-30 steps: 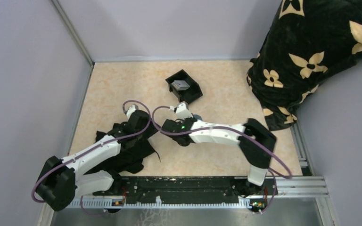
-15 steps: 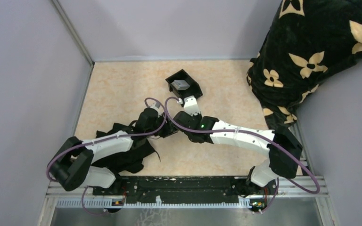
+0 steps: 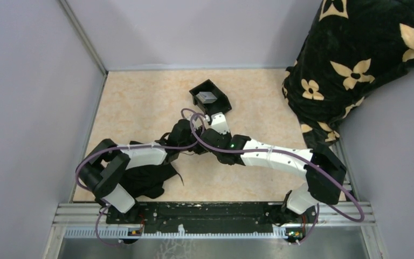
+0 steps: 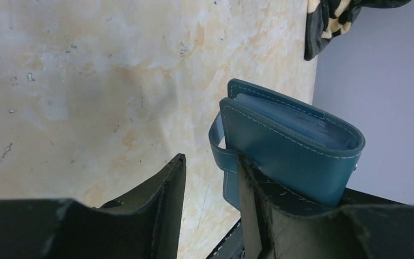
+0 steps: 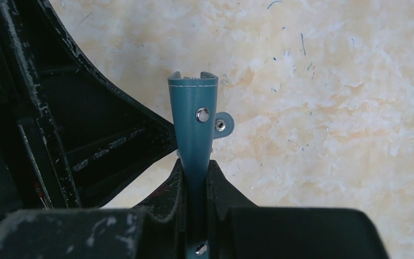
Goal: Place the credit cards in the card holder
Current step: Turn over the card holder at the center of the board.
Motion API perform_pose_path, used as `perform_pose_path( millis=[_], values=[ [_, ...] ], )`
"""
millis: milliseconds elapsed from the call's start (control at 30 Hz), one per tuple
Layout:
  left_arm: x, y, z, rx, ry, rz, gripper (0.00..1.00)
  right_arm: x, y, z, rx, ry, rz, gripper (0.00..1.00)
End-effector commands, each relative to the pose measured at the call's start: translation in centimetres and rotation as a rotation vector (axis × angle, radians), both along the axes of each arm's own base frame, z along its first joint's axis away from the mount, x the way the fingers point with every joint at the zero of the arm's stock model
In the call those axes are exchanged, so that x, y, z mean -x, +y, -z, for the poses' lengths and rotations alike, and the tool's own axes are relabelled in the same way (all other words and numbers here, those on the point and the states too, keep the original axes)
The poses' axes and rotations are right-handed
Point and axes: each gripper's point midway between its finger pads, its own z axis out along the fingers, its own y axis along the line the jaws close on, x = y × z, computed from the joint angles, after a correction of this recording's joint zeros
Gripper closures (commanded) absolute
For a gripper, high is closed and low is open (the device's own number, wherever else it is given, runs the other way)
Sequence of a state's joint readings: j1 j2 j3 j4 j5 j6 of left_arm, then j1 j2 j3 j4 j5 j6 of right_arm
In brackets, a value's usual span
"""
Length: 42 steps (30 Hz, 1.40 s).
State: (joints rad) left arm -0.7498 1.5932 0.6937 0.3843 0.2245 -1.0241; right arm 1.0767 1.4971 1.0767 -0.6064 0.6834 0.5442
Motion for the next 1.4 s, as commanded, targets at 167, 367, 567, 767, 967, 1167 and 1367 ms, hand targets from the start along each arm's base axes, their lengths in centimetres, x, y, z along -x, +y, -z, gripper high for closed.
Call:
perform_pose_path(
  millis=[167, 367, 567, 767, 967, 1167, 1367],
  values=[
    [-0.4, -2.7, -0.4, 0.098, -0.012, 0.044, 0.6, -0.3, 1.8, -1.6, -0.229, 0.018, 0.002, 1.0],
    [-0.6, -4.5, 0.3, 0.114, 0.001, 0.09, 0.62, -0.7, 0.6, 0.9, -0.114, 0.019, 0.016, 1.0],
    [-0.4, -5.4, 1.6, 0.103, 0.034, 0.135, 0.62, -0.4, 0.1, 4.8, 0.019, 0.039, 0.025, 1.0],
    [-0.3, -5.7, 2.3, 0.066, 0.047, 0.169, 0.61, 0.2, 0.4, 8.7, 0.116, 0.092, 0.021, 0.92],
    [0.2, -4.0, 4.2, -0.015, 0.099, 0.13, 0.6, 1.5, 2.7, 8.9, 0.041, 0.124, -0.025, 0.72],
    [0.8, -1.3, 6.3, -0.131, 0.144, 0.056, 0.59, 2.3, 4.5, 7.3, -0.012, 0.119, -0.059, 0.55],
    [1.0, 1.3, 6.9, -0.244, 0.158, -0.016, 0.59, 2.5, 4.9, 5.4, -0.036, 0.088, -0.068, 0.53]
  ],
)
